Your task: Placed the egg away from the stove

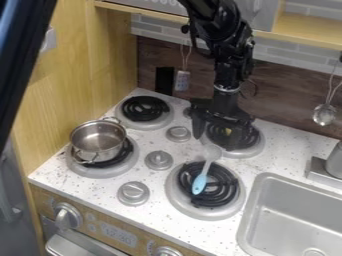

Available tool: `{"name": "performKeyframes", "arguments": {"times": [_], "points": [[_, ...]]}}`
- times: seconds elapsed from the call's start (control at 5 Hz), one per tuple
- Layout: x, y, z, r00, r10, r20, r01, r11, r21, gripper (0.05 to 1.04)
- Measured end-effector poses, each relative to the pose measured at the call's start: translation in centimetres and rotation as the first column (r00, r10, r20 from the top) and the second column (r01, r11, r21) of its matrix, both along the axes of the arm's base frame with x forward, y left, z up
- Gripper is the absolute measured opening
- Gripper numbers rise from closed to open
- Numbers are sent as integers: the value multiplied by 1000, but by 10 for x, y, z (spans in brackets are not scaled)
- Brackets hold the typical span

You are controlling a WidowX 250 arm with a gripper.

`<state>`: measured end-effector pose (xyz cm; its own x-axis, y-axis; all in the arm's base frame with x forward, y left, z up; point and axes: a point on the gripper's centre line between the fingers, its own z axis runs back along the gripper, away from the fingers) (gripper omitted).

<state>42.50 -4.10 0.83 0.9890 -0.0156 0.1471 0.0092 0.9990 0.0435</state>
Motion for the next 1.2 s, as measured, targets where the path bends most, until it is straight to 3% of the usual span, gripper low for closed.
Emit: {"name": "performKeyframes", "arguments": {"times": [0.2,0.4,0.6,1.0,1.2], "points": [[-6,0,-18,999,5,-44,-4,1000,5,1000],[-2,-1,-28,998,66,-17,-66,998,5,1000],[19,-5,-29,994,86,70,-84,996,-27,1000],[62,-20,-26,943,59,327,-8,988,-157,1000],[83,-6,-25,916,60,397,3,988,-157,1000]]}}
